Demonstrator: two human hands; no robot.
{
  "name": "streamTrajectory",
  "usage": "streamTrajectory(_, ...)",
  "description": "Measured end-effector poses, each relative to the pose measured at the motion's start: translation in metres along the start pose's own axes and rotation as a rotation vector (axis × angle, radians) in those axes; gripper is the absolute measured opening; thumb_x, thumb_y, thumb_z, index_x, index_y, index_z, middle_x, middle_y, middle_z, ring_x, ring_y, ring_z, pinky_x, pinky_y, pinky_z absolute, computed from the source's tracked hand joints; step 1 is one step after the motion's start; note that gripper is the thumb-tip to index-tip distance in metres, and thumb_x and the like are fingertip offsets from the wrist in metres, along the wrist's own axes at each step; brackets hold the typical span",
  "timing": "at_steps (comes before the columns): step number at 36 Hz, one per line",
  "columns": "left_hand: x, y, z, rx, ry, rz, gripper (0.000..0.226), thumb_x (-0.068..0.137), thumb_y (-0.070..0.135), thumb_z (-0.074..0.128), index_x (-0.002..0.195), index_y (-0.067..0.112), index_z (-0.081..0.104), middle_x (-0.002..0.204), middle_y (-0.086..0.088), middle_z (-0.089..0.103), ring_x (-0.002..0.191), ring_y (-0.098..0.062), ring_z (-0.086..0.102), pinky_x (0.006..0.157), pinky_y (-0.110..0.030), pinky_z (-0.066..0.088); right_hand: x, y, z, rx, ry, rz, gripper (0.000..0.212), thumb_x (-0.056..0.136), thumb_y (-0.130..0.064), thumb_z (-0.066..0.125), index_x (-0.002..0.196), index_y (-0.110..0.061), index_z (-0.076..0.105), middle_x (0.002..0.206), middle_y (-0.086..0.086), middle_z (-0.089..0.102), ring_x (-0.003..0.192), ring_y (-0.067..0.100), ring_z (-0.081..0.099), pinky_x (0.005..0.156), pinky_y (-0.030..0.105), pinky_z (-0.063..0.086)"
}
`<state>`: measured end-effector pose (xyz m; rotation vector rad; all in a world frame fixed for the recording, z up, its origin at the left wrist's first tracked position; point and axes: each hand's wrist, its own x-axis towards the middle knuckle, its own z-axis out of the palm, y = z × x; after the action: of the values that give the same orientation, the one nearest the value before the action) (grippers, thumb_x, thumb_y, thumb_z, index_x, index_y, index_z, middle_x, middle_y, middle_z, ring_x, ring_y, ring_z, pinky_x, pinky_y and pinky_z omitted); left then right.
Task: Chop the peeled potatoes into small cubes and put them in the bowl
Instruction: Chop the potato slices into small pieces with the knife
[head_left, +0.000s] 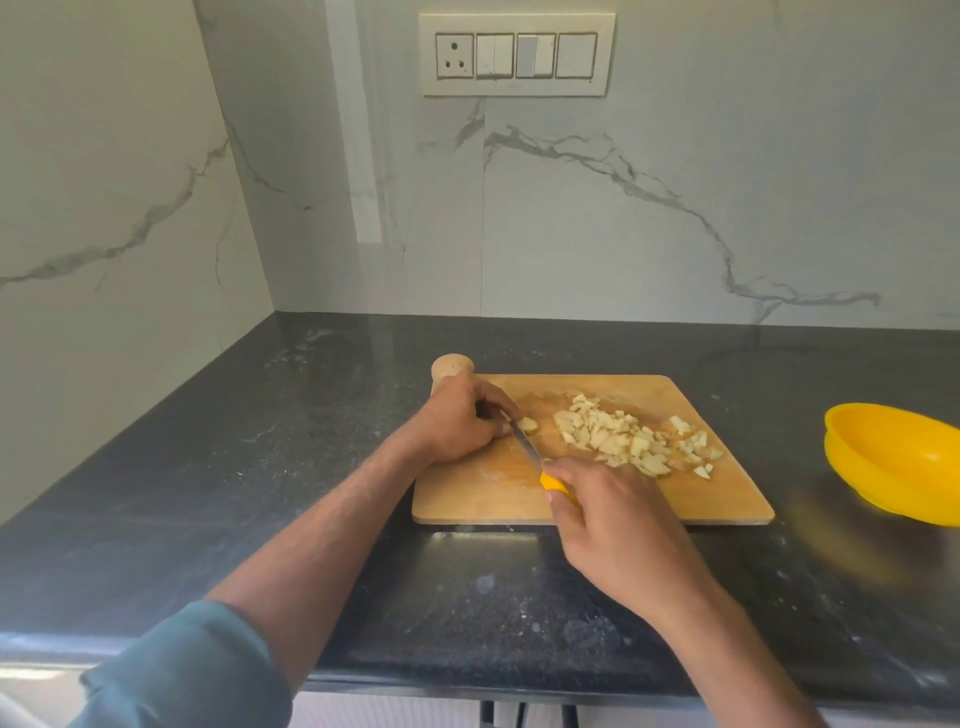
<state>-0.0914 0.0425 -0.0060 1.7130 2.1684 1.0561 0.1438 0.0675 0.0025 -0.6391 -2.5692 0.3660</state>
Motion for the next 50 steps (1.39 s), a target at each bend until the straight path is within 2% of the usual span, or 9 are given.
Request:
streamTrajectory(4,0.000,-0.002,0.002,-0.002,0.025,0.005,0.017,0.086,0.006,0.076,0.099,0.016,0.081,0.084,0.007,0.072,0.079,-0.006,0.065,0.073,-0.013,0.049,-0.010,0.005,-0.015,0.147,0.100,0.091,0.028,0.098,-0.020,0.060,0.123,-0.020,0.071,0.053,-0.027,0.054,0.052,-0.010,0.051,0.051,0.005,0.035)
streamTrajectory(7,-0.001,-0.003,0.002,-0.010,0.056,-0.001,0.021,0.084,0.006,0.078,0.103,0.016,0.079,0.083,0.001,0.072,0.078,-0.007,0.068,0.075,-0.017,0.054,-0.007,0.009,-0.020,0.202,0.155,0.109,0.026,0.097,-0.015,0.062,0.120,-0.015,0.073,0.050,-0.038,0.046,0.050,-0.007,0.050,0.046,0.007,0.033)
streamTrajectory(10,-0.001,-0.004,0.004,-0.004,0.080,0.012,0.024,0.085,0.016,0.080,0.109,0.019,0.077,0.084,0.002,0.069,0.071,-0.002,0.061,0.069,-0.015,0.047,0.002,0.013,-0.014,0.207,0.228,0.135,0.024,0.096,-0.013,0.064,0.118,-0.015,0.074,0.042,-0.023,0.040,0.050,-0.012,0.048,0.049,0.005,0.033)
streamTrajectory(15,0.000,0.005,0.010,0.130,0.041,0.143,0.033,0.086,0.024,0.078,0.119,0.021,0.074,0.103,0.004,0.059,0.088,-0.002,0.051,0.078,-0.012,0.038,0.010,0.021,0.005,0.116,0.267,0.169,0.024,0.096,-0.019,0.061,0.118,-0.022,0.071,0.061,-0.023,0.048,0.049,-0.003,0.039,0.050,0.010,0.026)
streamTrajectory(21,0.006,0.008,0.015,0.191,-0.016,0.238,0.021,0.088,0.016,0.072,0.107,0.020,0.080,0.096,0.004,0.061,0.087,-0.011,0.055,0.079,-0.021,0.039,0.008,0.025,0.013,0.054,0.269,0.181,0.027,0.097,-0.025,0.057,0.123,-0.026,0.067,0.085,-0.003,0.072,0.062,0.016,0.057,0.056,0.027,0.045)
streamTrajectory(27,0.009,0.017,0.017,0.249,-0.019,0.216,0.021,0.089,0.014,0.069,0.106,0.019,0.080,0.099,-0.004,0.067,0.087,-0.014,0.058,0.080,-0.023,0.041,0.006,0.018,0.010,0.034,0.267,0.178,0.027,0.096,-0.022,0.060,0.122,-0.022,0.069,0.066,-0.010,0.054,0.049,0.002,0.036,0.050,0.008,0.019)
streamTrajectory(37,0.011,0.031,0.024,0.325,0.049,0.121,0.019,0.092,0.027,0.066,0.100,0.018,0.080,0.098,-0.005,0.069,0.093,-0.023,0.062,0.084,-0.037,0.052,0.006,0.021,0.013,0.039,0.283,0.156,0.028,0.097,-0.024,0.058,0.123,-0.022,0.068,0.075,-0.003,0.071,0.058,0.016,0.049,0.059,0.027,0.036)
streamTrajectory(44,0.009,0.032,0.022,0.398,0.105,0.029,0.021,0.092,0.027,0.065,0.098,0.013,0.080,0.098,-0.004,0.070,0.092,-0.023,0.063,0.083,-0.037,0.055,0.005,0.018,0.011,0.019,0.250,0.150,0.029,0.097,-0.026,0.058,0.124,-0.024,0.068,0.078,-0.004,0.072,0.056,0.010,0.048,0.052,0.014,0.028)
streamTrajectory(50,0.005,0.029,0.000,0.334,-0.105,0.051,0.028,0.092,0.031,0.070,0.113,0.015,0.077,0.101,-0.004,0.064,0.093,-0.018,0.057,0.079,-0.027,0.044,0.005,0.017,0.010,0.021,0.234,0.144,0.030,0.097,-0.026,0.058,0.125,-0.023,0.067,0.080,-0.004,0.073,0.056,0.011,0.051,0.056,0.021,0.035)
